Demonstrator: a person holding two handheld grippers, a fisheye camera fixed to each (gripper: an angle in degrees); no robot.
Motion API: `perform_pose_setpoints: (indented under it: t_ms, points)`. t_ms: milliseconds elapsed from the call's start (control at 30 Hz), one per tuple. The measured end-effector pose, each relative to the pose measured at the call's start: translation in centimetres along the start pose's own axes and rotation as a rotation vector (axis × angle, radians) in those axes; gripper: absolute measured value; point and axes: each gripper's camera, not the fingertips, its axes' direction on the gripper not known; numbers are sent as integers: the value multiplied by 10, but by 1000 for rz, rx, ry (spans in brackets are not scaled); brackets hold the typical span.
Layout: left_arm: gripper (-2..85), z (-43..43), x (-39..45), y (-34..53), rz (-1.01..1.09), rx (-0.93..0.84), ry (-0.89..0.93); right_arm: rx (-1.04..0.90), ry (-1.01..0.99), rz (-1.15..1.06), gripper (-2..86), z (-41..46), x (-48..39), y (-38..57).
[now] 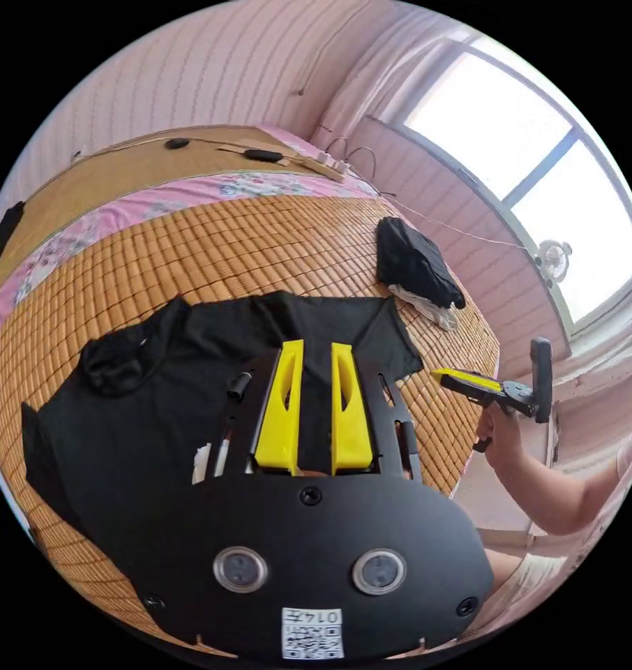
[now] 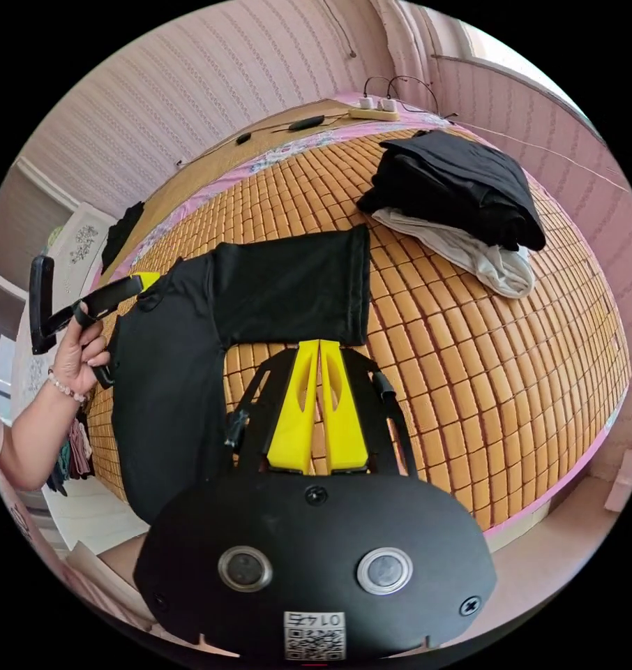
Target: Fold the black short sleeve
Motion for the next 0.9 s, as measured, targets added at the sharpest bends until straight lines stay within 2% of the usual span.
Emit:
perform_pose_setpoints:
  t_ms: [133,367,533,700,833,867,900]
  points:
    - [61,-109,-121,107,-332,-15,-218,-58,-36,-178,-1,35,-58,-5]
    - [52,-244,-242,199,-622,102,-390,-149,-232,-600,4,146,-264,-29]
    - [60,-291,-307,208,-722,191,-327,-203,-351,-856,26,225,-430,-37]
    - [68,-300,-336,193,-757,178,-228,-332,-316,-1040,81,335,-578,-27]
    - [62,-308,-336,182,-747,149,-193,-431,-225,-1082,98,411,-633,-11]
    - [61,-312,-335,181,-741,149,-195,-462,-175,-1096,71,434,-641,-3]
    - [60,-319,-333,178,-735,146,-197,-366,-109,-1103,46,438,-643,0]
